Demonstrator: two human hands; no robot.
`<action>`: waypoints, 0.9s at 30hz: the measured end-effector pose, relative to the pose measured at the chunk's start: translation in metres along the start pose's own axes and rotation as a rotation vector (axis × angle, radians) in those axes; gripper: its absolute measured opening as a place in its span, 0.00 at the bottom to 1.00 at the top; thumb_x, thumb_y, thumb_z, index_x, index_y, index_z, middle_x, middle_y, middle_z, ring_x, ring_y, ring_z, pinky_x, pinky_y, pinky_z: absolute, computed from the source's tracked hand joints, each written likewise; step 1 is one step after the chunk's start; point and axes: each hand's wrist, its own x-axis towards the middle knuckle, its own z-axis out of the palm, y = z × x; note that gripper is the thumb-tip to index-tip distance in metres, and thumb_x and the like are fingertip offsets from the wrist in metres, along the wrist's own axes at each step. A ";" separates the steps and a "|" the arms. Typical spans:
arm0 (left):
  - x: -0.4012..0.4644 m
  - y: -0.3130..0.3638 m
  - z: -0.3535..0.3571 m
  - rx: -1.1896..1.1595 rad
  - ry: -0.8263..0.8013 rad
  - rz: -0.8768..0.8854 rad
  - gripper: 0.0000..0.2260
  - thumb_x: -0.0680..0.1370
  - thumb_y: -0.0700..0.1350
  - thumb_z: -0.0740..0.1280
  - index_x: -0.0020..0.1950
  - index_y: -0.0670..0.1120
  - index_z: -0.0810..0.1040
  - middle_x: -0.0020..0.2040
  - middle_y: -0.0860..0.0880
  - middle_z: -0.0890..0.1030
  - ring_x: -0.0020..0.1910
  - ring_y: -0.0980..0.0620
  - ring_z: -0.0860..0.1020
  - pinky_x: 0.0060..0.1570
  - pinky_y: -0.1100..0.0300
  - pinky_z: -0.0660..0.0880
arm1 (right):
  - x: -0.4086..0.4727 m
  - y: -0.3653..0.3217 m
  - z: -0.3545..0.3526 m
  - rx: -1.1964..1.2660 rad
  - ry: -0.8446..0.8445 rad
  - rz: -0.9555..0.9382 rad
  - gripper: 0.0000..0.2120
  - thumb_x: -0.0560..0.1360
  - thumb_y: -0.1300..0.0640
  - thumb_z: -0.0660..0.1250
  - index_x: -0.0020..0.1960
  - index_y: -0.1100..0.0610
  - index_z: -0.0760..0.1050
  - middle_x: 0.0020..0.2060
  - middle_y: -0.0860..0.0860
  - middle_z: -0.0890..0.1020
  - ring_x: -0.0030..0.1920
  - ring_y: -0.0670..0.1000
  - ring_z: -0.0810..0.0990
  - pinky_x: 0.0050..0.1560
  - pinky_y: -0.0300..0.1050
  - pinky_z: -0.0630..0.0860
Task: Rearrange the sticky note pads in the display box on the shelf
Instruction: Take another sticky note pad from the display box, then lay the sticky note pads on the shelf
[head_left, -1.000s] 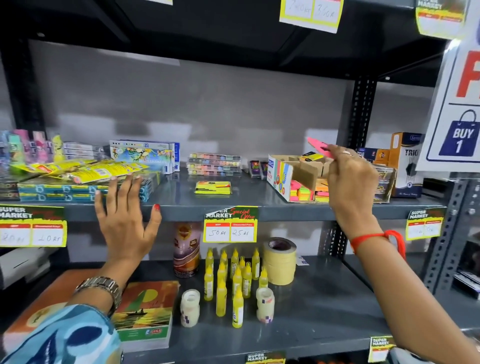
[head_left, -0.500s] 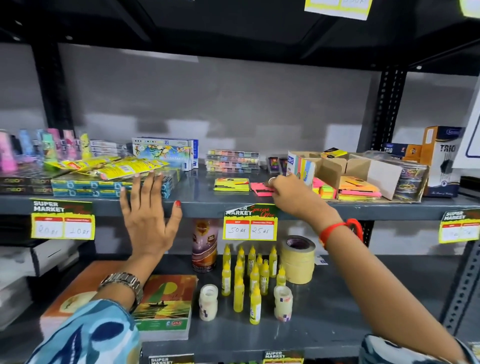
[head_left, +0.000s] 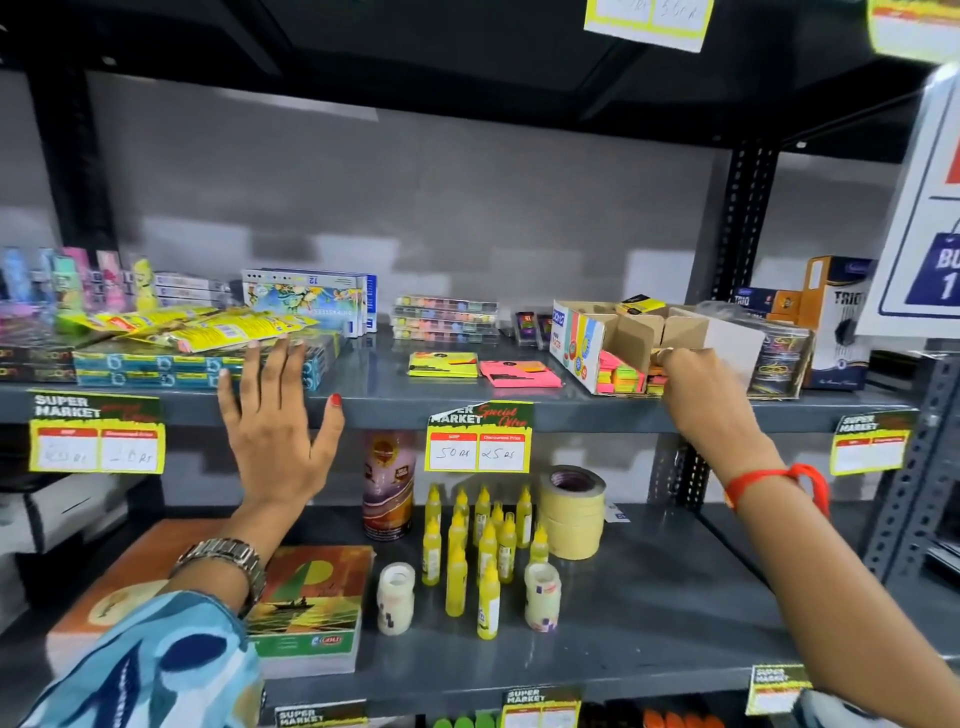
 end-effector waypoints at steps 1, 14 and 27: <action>0.000 0.000 0.000 -0.001 -0.003 0.000 0.28 0.78 0.56 0.52 0.72 0.40 0.67 0.70 0.40 0.71 0.72 0.40 0.62 0.73 0.48 0.45 | -0.001 0.003 0.002 -0.042 0.011 -0.015 0.11 0.68 0.75 0.62 0.46 0.67 0.78 0.41 0.66 0.82 0.42 0.67 0.81 0.38 0.54 0.77; 0.000 -0.001 -0.001 -0.007 0.010 0.013 0.28 0.78 0.55 0.54 0.71 0.39 0.68 0.70 0.40 0.71 0.72 0.41 0.62 0.73 0.46 0.47 | -0.015 -0.036 -0.016 0.235 0.693 -0.101 0.09 0.75 0.63 0.63 0.45 0.65 0.80 0.30 0.62 0.82 0.29 0.61 0.78 0.29 0.49 0.77; -0.001 -0.004 0.002 0.013 0.013 0.024 0.27 0.78 0.55 0.54 0.71 0.39 0.68 0.70 0.41 0.72 0.72 0.43 0.62 0.72 0.45 0.48 | -0.034 -0.170 0.004 0.166 0.044 -0.521 0.15 0.73 0.69 0.61 0.58 0.59 0.75 0.50 0.55 0.81 0.53 0.57 0.76 0.44 0.49 0.76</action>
